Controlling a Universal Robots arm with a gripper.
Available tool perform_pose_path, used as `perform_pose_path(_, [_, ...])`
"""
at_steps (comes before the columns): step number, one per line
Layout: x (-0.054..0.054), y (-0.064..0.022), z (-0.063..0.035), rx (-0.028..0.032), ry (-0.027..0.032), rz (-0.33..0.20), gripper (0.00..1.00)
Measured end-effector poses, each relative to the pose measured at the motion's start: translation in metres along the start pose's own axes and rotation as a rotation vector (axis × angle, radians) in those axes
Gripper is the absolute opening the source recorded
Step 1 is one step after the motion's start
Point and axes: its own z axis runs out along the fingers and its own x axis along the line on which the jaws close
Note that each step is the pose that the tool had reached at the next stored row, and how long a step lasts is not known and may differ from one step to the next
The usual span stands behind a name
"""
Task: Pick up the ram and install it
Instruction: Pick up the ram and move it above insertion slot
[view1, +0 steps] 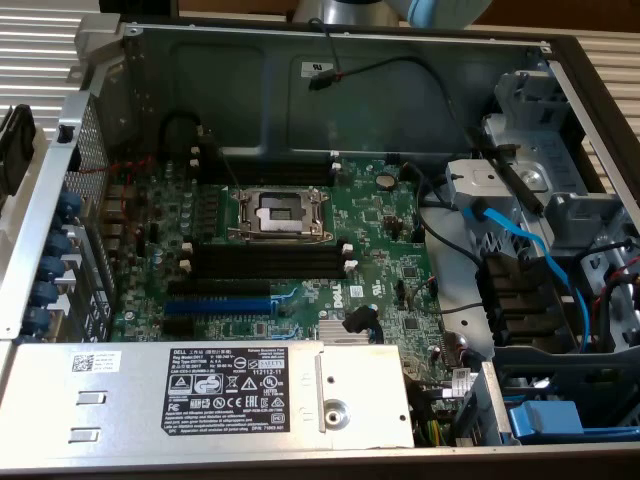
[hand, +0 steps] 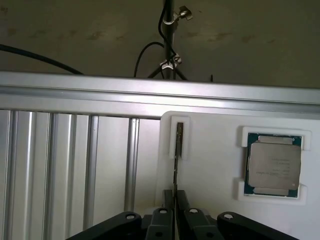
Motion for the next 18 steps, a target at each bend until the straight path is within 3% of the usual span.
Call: perform_pose_path(18, [0.0001,0.0,-0.0024,0.0001,-0.0001,0.002,0.12])
